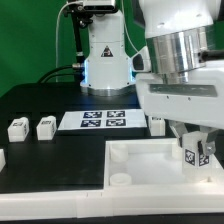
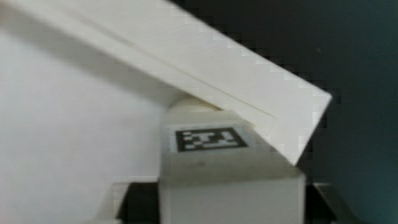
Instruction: Assemble one leg
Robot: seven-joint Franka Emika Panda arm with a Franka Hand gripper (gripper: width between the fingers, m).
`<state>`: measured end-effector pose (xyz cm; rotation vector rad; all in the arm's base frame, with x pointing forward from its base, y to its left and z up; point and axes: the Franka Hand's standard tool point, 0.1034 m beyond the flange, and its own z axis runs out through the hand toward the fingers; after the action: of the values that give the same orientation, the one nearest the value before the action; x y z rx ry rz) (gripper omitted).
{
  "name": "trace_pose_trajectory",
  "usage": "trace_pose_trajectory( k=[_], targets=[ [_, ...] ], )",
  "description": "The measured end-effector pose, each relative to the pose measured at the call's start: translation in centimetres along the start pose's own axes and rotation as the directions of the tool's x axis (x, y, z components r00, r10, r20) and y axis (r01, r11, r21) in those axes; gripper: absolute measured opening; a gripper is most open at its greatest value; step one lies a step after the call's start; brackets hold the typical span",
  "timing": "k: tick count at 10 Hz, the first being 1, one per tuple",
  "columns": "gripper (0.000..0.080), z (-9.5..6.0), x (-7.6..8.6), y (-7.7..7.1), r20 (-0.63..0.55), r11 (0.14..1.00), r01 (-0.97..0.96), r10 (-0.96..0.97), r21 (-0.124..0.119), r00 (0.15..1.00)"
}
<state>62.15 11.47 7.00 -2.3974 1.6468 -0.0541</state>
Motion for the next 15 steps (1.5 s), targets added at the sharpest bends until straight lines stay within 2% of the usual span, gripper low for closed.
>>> trace_pose_trajectory(
  k=[1, 2, 4, 7, 8, 9, 10, 11, 13, 14, 15],
  targets=[
    [0.0303, 0.0, 0.0, 0.0, 0.01, 0.999, -0.036, 0.036, 0.002, 0.999],
    [0.0303, -0.2, 0.0, -0.1, 0.025, 0.999, -0.037, 0.037, -0.017, 0.999],
    [0.0303, -0.3, 0.3, -0.1, 0.033, 0.999, -0.021, 0.022, -0.031, 0.999],
    [0.0303, -0.1, 0.2, 0.1, 0.034, 0.999, -0.01, 0.011, -0.035, 0.999],
    [0.0487, 0.1, 0.1, 0.1, 0.036, 0.997, 0.064, -0.063, -0.033, 0.997],
    [0.0595, 0.7, -0.4, 0.4, 0.039, 0.986, 0.164, -0.163, -0.033, 0.986],
    [0.0595, 0.8, -1.4, 0.5, 0.053, 0.955, 0.294, -0.292, -0.047, 0.955],
    [0.0638, 0.8, -2.0, 0.5, 0.069, 0.884, 0.466, -0.462, -0.048, 0.884],
    [0.0647, 0.8, -1.6, 0.7, 0.072, 0.808, 0.587, -0.584, -0.041, 0.809],
    [0.0648, 0.8, -1.1, 0.8, 0.078, 0.66, 0.75, -0.747, -0.043, 0.661],
    [0.0648, 0.5, -0.3, 0.7, 0.079, 0.508, 0.859, -0.855, -0.059, 0.512]
  ],
)
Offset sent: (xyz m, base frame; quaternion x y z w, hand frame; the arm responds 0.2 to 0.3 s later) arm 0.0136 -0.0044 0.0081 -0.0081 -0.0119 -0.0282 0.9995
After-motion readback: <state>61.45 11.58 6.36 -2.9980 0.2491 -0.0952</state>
